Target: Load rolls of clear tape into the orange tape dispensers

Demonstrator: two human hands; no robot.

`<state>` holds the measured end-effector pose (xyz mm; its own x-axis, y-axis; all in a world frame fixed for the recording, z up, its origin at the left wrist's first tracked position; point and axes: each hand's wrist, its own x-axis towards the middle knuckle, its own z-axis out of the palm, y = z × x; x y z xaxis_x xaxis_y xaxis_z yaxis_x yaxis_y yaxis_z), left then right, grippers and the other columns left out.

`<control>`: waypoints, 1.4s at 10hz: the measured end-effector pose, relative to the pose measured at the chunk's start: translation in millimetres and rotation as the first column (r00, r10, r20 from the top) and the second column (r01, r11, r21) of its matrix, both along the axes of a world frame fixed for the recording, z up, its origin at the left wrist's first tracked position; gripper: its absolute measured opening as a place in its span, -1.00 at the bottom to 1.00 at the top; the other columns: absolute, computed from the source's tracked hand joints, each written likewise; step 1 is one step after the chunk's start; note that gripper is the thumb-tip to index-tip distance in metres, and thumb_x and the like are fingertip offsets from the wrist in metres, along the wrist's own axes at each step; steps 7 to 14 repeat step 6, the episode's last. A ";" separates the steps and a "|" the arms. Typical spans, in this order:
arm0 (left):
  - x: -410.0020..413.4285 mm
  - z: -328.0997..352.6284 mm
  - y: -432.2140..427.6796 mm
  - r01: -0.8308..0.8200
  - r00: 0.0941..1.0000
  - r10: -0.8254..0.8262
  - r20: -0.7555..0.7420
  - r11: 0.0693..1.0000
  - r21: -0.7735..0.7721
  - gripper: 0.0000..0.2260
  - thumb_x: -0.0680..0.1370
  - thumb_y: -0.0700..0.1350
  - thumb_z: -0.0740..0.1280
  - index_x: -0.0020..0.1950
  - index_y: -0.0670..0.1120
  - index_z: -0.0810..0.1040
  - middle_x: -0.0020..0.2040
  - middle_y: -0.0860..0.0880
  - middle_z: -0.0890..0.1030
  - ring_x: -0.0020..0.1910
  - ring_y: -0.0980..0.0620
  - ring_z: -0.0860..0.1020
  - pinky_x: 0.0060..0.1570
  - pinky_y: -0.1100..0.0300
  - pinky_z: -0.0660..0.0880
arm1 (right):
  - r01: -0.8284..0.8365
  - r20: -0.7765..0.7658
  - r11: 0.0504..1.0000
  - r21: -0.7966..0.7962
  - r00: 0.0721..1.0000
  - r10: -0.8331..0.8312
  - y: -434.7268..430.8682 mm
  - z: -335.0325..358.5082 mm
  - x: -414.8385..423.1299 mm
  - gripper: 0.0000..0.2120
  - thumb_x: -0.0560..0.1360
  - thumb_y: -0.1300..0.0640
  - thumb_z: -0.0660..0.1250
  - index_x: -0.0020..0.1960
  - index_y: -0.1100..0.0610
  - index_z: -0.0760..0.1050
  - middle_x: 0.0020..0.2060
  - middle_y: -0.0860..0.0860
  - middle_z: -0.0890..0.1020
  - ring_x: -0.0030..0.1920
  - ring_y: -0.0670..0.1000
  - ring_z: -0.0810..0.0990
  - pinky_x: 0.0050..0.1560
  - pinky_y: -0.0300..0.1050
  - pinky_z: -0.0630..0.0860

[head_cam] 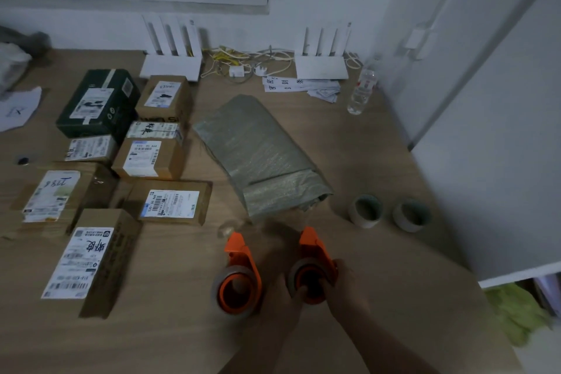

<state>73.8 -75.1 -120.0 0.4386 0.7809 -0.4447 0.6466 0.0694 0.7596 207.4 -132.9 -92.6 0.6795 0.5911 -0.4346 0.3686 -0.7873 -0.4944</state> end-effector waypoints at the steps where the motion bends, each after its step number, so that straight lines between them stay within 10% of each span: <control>1: -4.8 6.8 -4.8 -0.003 0.999 0.003 0.032 1.000 0.016 -0.27 0.39 0.35 0.21 0.34 -0.16 0.41 0.28 -0.04 0.53 0.26 -0.04 0.51 0.10 0.18 0.35 | 0.017 -0.011 1.000 0.010 1.000 -0.017 -3.8 3.1 -6.0 -0.52 0.42 0.06 0.40 0.31 0.08 0.41 0.14 0.09 0.63 0.17 0.13 0.59 0.09 -0.05 0.51; 4: -8.8 27.8 -12.5 -0.097 0.995 0.095 0.023 0.986 0.133 -0.57 0.47 -0.10 0.41 0.31 -0.12 0.46 0.24 -0.11 0.57 0.27 -0.11 0.51 0.21 0.14 0.39 | 0.045 0.049 0.989 0.141 0.997 -0.053 -23.1 23.9 -25.2 -0.48 0.46 0.07 0.40 0.37 0.15 0.37 0.24 0.16 0.53 0.26 0.19 0.50 0.21 -0.02 0.42; 6: -12.0 59.3 -46.2 -0.244 0.963 0.216 0.164 0.954 0.177 -0.72 0.42 -0.12 0.41 0.12 -0.01 0.57 0.00 0.05 0.64 0.02 0.00 0.61 -0.02 0.20 0.46 | -0.019 0.050 0.958 0.285 0.999 0.005 -53.7 49.5 -12.6 -0.55 0.47 0.02 0.38 0.32 0.12 0.43 0.20 0.15 0.59 0.20 0.19 0.58 0.16 0.00 0.50; 14: -12.0 59.3 -46.2 -0.244 0.963 0.216 0.164 0.954 0.177 -0.72 0.42 -0.12 0.41 0.12 -0.01 0.57 0.00 0.05 0.64 0.02 0.00 0.61 -0.02 0.20 0.46 | -0.019 0.050 0.958 0.285 0.999 0.005 -53.7 49.5 -12.6 -0.55 0.47 0.02 0.38 0.32 0.12 0.43 0.20 0.15 0.59 0.20 0.19 0.58 0.16 0.00 0.50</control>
